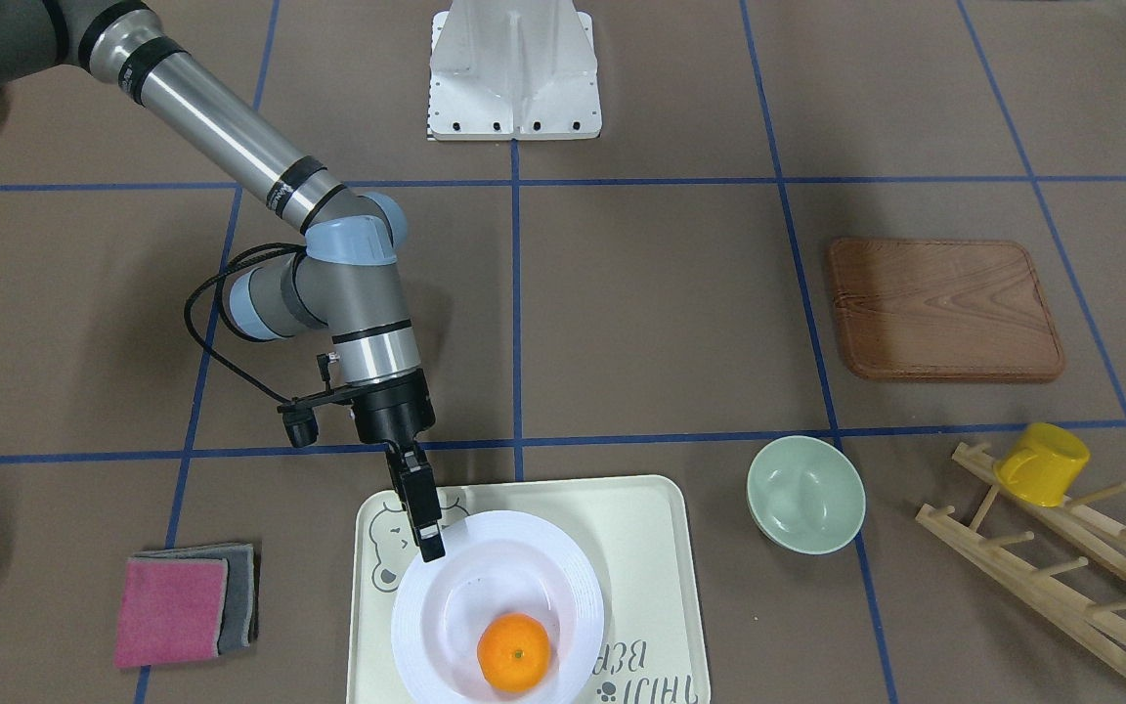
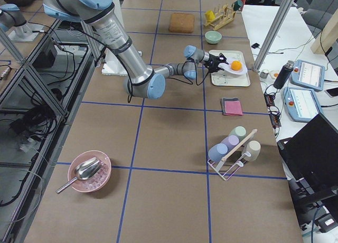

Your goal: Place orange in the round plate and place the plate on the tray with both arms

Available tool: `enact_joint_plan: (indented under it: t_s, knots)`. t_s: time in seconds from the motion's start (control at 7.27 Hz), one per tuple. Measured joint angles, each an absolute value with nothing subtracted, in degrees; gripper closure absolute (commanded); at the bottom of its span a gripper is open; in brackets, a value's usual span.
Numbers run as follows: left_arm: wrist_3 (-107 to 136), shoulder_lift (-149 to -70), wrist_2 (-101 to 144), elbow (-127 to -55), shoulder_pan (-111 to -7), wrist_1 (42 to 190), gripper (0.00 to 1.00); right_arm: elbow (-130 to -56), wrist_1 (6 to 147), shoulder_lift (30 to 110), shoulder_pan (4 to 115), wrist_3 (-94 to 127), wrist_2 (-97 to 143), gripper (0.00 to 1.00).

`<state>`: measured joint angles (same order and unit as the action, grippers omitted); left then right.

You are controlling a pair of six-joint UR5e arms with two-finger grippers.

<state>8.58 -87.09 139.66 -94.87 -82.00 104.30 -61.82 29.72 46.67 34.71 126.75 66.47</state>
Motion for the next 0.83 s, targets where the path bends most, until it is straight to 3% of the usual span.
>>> enact_joint_plan:
  t_s: [0.41,0.83]
  knots:
    - [8.61,-87.10,139.64,-94.80,-82.00,104.24,0.01,-79.84,46.75,53.68,37.61,109.73,80.99,0.00]
    - [8.64,-87.18,139.50,-94.64,-82.19,103.92,0.01,-93.01,72.19,57.62,50.37,78.72,102.03,0.00]
